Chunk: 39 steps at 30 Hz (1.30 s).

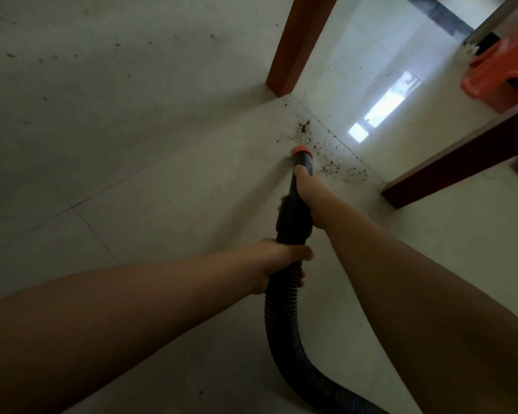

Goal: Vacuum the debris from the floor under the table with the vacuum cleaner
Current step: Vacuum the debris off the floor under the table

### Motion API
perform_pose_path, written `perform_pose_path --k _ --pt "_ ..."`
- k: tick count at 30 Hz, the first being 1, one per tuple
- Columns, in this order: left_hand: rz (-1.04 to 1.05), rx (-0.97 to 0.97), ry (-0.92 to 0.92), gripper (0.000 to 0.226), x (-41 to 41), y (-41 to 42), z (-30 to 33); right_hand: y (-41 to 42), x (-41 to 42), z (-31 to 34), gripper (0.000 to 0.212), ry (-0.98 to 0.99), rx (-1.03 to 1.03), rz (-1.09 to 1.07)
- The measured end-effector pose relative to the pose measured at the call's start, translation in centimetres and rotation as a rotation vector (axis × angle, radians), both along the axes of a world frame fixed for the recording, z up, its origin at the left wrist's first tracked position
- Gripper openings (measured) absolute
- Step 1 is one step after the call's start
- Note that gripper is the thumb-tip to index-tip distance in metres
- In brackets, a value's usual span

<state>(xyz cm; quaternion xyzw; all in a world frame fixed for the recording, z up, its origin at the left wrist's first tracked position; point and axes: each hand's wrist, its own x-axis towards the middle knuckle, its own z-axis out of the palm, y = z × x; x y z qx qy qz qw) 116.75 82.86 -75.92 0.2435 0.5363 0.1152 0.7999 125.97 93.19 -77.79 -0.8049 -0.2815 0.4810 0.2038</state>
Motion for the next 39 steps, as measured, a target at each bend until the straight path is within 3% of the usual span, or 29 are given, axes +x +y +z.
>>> perform_pose_path --k 7,11,18,23,34,39 --pt "-0.192 0.064 -0.024 0.015 4.5 0.2 1.7 -1.5 6.8 1.6 0.075 0.031 0.004 -0.251" --pt "-0.195 0.084 -0.007 0.017 5.8 0.5 1.5 -1.5 8.4 1.2 0.074 -0.003 0.019 -0.358" --pt "0.046 0.046 0.001 0.012 3.2 1.4 0.3 0.9 2.9 2.0 0.046 0.098 0.000 -0.074" --pt "0.126 0.082 0.011 0.010 2.6 3.1 0.1 2.5 1.1 3.2 0.040 0.184 -0.004 0.011" --pt "-0.093 0.047 -0.025 0.017 6.8 0.7 0.3 -1.5 6.9 3.2 0.048 0.128 -0.030 -0.233" --pt "-0.067 0.046 -0.041 0.019 6.6 -2.3 0.7 -3.9 7.0 3.9 0.060 0.148 -0.072 -0.193"
